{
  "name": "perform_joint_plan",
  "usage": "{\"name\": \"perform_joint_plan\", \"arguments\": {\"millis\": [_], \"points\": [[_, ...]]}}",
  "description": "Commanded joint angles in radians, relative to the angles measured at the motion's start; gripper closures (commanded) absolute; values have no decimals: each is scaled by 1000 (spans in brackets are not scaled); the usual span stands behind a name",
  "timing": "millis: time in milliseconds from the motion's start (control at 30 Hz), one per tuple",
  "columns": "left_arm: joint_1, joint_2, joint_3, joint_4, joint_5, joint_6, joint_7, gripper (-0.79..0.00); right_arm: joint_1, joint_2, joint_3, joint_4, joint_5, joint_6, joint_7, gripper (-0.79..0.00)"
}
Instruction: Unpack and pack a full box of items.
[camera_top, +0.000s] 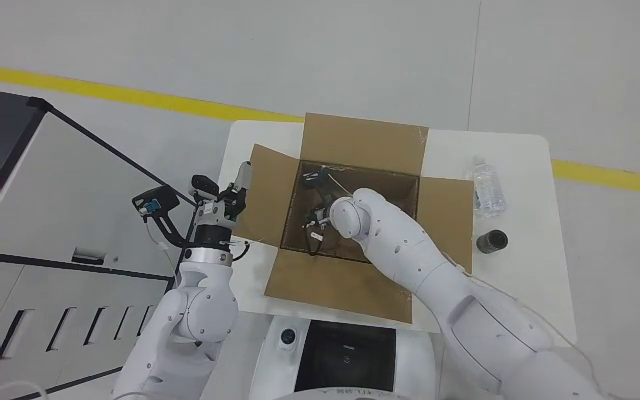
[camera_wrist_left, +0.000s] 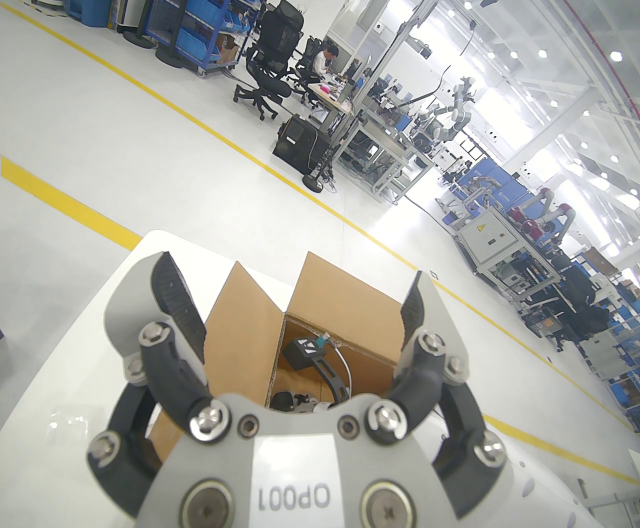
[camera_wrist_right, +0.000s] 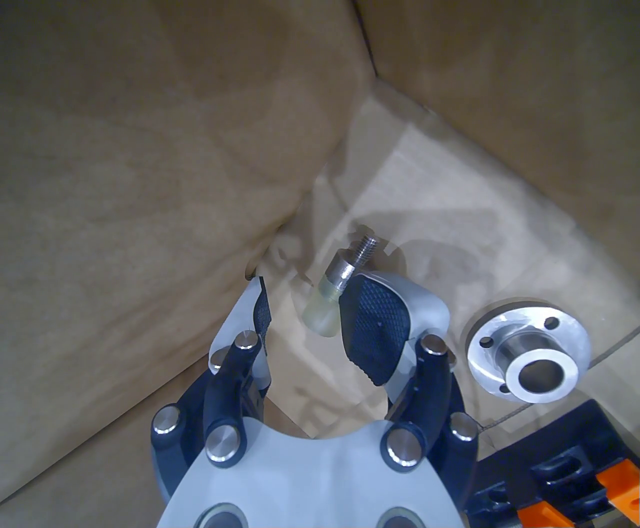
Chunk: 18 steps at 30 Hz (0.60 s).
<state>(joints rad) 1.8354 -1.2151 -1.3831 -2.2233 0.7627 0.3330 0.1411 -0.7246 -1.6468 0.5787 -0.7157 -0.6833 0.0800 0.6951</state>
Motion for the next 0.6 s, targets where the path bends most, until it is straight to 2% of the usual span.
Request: {"name": "perform_joint_plan", "arguments": {"millis": [0,100,133,300,567], "points": [[0,0,0,0,0,0,0,-785,0,0,0,0,0,0,0,-360],[0,0,0,0,0,0,0,-785,0,0,0,0,0,0,0,-360],[0,0,0,0,0,0,0,-785,-4,0,-1,-2,-3,-1,-6,-785],[0,0,0,0,0,0,0,-785,-40,2,-10,-39,-59,43,-49,-785],[0,0,0,0,0,0,0,-785,-56,5,3,-96,-99,117,2,-785]]}}
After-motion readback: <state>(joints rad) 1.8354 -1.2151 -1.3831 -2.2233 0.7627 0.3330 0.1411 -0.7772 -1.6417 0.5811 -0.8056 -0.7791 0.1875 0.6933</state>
